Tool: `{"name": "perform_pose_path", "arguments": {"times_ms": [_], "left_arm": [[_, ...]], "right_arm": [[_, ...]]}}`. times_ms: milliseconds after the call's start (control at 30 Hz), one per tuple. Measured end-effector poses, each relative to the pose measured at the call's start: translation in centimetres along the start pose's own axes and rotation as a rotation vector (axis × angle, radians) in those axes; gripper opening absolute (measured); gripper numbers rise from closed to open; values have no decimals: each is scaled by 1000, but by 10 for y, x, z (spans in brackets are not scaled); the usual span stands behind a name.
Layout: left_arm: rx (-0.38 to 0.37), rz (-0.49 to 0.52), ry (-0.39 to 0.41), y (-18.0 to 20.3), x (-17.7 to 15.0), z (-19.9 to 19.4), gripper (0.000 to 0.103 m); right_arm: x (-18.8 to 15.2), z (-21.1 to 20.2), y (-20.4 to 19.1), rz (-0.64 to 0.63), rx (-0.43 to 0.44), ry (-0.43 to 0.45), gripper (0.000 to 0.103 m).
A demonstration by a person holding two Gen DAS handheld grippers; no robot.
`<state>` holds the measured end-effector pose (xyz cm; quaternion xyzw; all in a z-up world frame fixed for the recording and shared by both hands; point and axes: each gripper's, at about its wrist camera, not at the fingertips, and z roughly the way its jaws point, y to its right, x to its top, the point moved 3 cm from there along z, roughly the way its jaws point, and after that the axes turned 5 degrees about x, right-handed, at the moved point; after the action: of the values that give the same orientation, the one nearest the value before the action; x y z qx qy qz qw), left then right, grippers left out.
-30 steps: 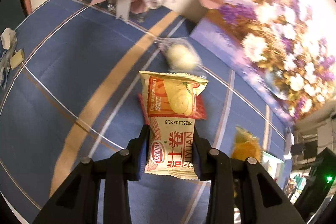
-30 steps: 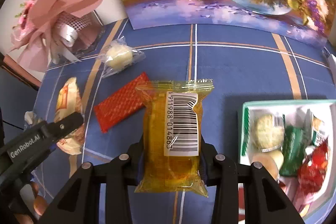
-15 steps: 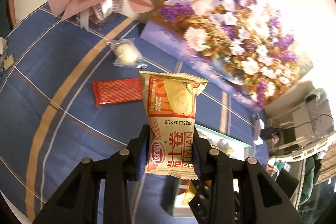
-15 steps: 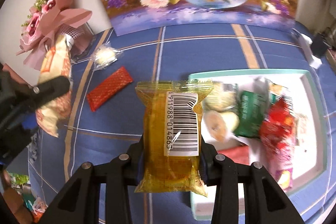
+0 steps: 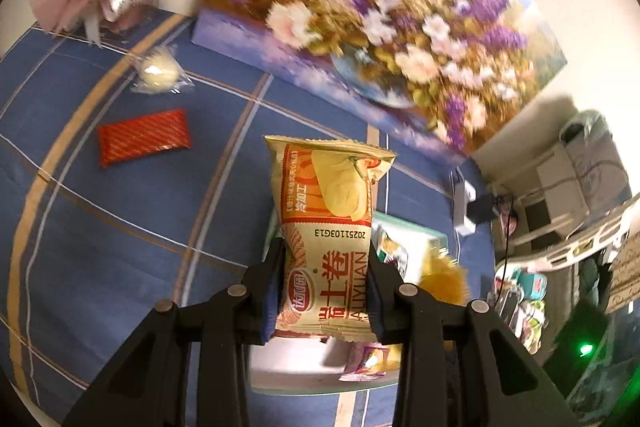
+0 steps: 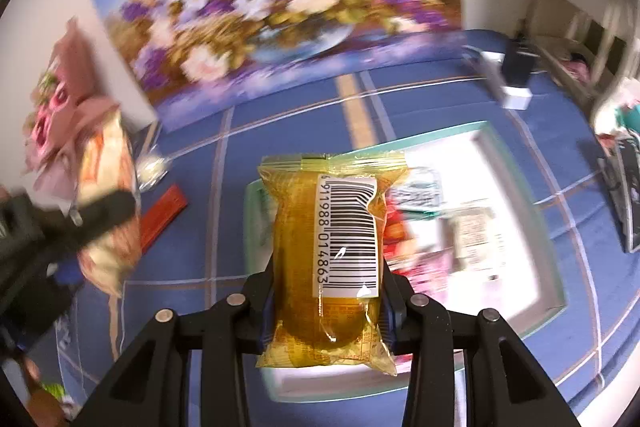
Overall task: Organize snacks
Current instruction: 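Carry the cream pastry packet and yellow barcode packet over the white tray with both tools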
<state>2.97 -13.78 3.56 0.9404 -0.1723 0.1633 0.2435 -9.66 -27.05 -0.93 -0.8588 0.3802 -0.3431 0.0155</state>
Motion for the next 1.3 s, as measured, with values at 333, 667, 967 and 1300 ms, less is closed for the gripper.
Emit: {"name": "perform_pose_path", "arguments": {"times_ms": [333,667,967,1300], "left_arm": [[35,92,-64,39,-27,42,37],[101,144,-123,46,-48,74,37],[159,185,-193,50,-70,93,37],[184,219,-226,56,-83,108,37]], "right_arm": [[11,-5,83,127,-87,29,42],[6,12,133,203,-142,-41,42],[-14,37,137,219,-172,-157,42],[-21,44,135,202,-180,-194,42]]}}
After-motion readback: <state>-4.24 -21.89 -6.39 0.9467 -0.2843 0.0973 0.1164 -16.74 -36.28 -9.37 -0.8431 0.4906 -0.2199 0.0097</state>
